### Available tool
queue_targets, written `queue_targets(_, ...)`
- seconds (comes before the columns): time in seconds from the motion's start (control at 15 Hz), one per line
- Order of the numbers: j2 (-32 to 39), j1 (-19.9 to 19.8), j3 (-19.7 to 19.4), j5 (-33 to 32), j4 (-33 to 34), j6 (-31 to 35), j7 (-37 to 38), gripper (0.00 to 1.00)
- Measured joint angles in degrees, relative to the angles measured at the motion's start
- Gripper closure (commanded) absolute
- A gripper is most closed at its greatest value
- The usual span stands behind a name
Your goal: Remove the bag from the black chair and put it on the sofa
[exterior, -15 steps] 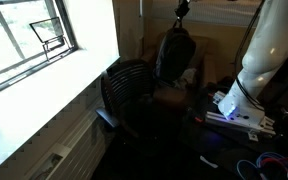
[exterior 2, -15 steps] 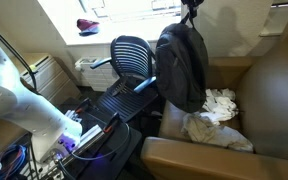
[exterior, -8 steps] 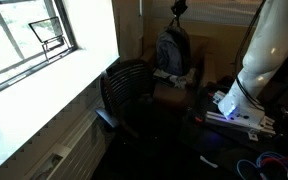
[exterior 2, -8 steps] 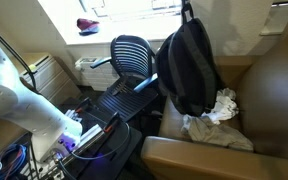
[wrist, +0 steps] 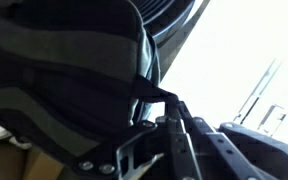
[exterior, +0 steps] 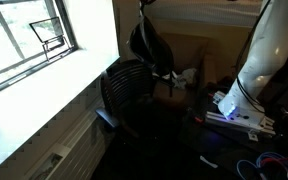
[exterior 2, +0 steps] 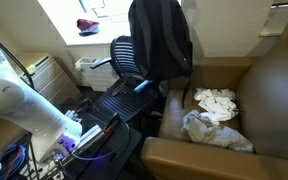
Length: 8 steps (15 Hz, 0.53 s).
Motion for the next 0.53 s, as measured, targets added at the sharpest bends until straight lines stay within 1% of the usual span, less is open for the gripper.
queue_targets(0.2,2.14,3.74,3.69,4.15,4.54,7.18,3.49,0.99)
queue_targets(0.27,3.35,4.90,4.75,4.63,6.88,9.01,3.72,0.96)
queue_targets(0.4,6.01,6.36,6.68,5.11,12.31,9.80,3.65,0.96)
queue_targets(0.53,7.46,6.77,7.12,5.13,15.04,9.80,3.65,0.96)
